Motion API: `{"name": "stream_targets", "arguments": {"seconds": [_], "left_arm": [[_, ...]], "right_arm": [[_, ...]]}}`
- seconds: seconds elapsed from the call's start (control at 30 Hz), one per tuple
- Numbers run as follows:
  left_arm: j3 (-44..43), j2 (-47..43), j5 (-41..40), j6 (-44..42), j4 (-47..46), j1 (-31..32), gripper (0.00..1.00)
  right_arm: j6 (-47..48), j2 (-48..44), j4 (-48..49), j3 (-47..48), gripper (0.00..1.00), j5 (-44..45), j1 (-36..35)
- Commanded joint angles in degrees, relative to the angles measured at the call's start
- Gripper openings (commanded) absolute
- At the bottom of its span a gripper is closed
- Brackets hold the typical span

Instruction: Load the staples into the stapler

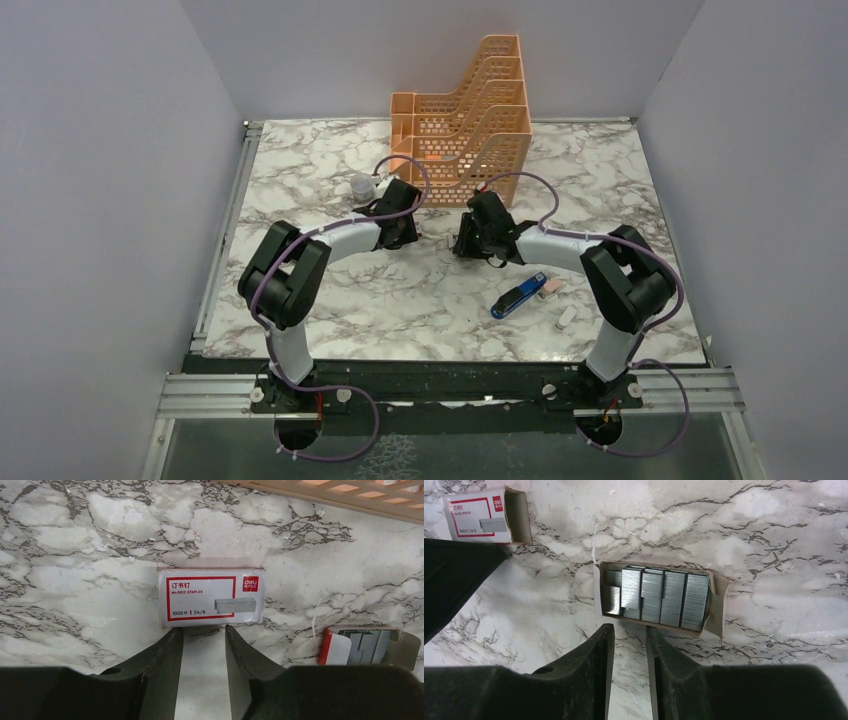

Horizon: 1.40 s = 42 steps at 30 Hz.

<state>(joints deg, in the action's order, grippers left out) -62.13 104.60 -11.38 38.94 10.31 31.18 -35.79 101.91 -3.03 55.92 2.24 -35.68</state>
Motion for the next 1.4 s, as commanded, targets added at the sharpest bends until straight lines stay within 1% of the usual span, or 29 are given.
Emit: {"name": "stream_targets", "arguments": {"seconds": [0.0, 0.1, 0.23, 0.33, 0.37, 0.4, 0.47, 0.57, 0.7, 0.83, 0.93, 1.07, 1.23, 1.37], "left_arm": [[0.43, 1.24, 2.49, -3.59, 1.45, -0.40, 0.39], [1.58, -1.17, 5.53, -3.63, 0.86, -0.33, 0.40], [4.97, -6.90, 10.84, -3.73, -1.23, -0.33, 0.46], [7.11, -11.67, 13.85, -4.70, -2.23, -0.33, 0.52], [7.64, -13.14, 14.21, -5.07, -2.28, -0.33, 0.54], [8.24, -14.90, 14.40, -5.55, -2.41, -0.33, 0.55], [9.31, -18.11, 14.41, -6.17, -2.74, -0.33, 0.59], [10.90, -22.47, 13.89, -6.67, -3.50, -0.33, 0.63], [12.99, -26.74, 12.07, -6.56, -4.01, -0.33, 0.66], [15.78, -29.35, 10.23, -5.89, -4.39, -0.33, 0.68], [17.39, -30.19, 10.29, -5.51, -4.59, -0.33, 0.68], [18.52, -30.68, 9.52, -5.51, -4.29, -0.33, 0.68], [17.17, -30.86, 6.82, -7.11, -0.61, -0.44, 0.69], [17.63, -31.00, 6.05, -6.98, -0.39, -0.51, 0.69]], "right_arm": [[-0.16, 0.57, 0.13, 1.37, 0.35, -0.22, -0.34], [1.28, -3.51, -2.70, 1.27, 0.35, -1.12, -0.27], [5.33, -11.20, -11.09, 3.41, 0.37, -1.01, -0.28], [5.85, -17.20, -17.22, 2.86, 0.43, 5.56, -0.26], [5.47, -19.14, -19.27, 2.19, 0.46, 8.17, -0.12], [4.67, -20.97, -21.50, 1.75, 0.52, 11.04, -0.02], [2.26, -24.06, -26.88, 1.21, 0.62, 16.03, -0.01], [-3.11, -27.03, -35.65, 1.03, 0.68, 19.95, 0.00], [-12.33, -29.75, -45.13, 0.83, 0.73, 20.53, -0.01], [-20.98, -29.73, -51.10, 0.71, 0.74, 16.99, 0.00], [-27.92, -28.70, -52.17, -0.87, 0.74, 13.72, 0.00], [-35.70, -27.28, -51.05, -3.63, 0.75, 9.28, -0.12], [-42.55, -28.45, -47.97, -7.61, 0.69, 7.66, -0.09], [-44.08, -26.13, -44.65, -8.74, 0.65, 6.28, -0.14]]}}
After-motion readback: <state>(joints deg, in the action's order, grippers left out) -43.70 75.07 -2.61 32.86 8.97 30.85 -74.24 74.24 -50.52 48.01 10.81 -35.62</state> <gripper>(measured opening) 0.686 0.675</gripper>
